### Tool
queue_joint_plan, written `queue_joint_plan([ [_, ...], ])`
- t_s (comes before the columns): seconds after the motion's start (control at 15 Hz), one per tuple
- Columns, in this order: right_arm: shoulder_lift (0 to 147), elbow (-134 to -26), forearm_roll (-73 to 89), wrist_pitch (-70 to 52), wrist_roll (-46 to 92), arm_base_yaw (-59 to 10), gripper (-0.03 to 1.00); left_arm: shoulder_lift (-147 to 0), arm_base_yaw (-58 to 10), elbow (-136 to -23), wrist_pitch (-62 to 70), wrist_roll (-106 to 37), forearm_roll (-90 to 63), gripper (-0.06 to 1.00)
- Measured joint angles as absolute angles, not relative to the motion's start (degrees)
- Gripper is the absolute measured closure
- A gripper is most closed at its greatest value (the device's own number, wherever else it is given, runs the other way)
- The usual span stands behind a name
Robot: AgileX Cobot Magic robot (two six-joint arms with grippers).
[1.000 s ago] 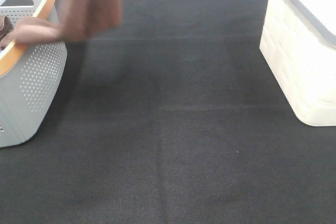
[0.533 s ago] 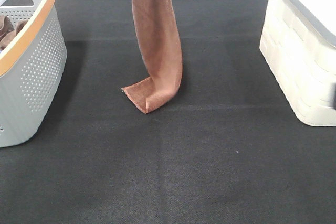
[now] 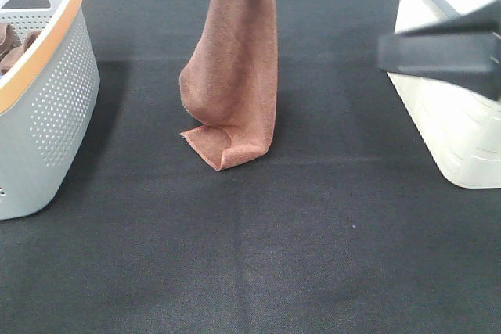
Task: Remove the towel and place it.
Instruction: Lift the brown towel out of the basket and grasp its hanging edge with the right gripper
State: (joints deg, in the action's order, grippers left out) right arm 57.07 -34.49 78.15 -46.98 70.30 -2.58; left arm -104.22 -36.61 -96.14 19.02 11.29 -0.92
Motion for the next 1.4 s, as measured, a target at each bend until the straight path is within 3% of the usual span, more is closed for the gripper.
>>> queue_joint_plan([
  [0.07,59.5,-36.6,77.4,-45.0,72.0,-5.8,0.21,-104.2,-37.4,-96.1,18.4,10.3,-0.9,0.94],
  [0.2,65.4,-40.8,73.1,-32.0,75.2,-18.7,0.21,-104.2,-38.4,-96.1,18.1,9.5,-1.2,0.94],
  [0.27,65.4,-40.8,73.1,-32.0,75.2,-18.7,0.21,-104.2,-38.4,-96.1,18.1,9.5,-1.2,0.94],
  [0.47,74.0,-43.7,72.3,-7.8,75.5,-34.7,0.21,-102.8,-38.4,-96.1,17.6,9.5,-2.4,0.94],
  [0.73,86.3,-49.7,72.9,9.4,75.6,-47.1,0.21,-99.7,-38.4,-96.1,15.9,9.4,-2.5,0.94],
  [1.0,94.2,-58.2,72.9,11.9,73.4,-49.6,0.21,-98.3,-38.4,-96.1,15.6,7.9,-2.3,0.94],
  [1.4,97.6,-59.8,72.9,21.8,61.4,-49.6,0.21,-94.4,-38.4,-96.8,15.4,6.4,0.0,0.94],
])
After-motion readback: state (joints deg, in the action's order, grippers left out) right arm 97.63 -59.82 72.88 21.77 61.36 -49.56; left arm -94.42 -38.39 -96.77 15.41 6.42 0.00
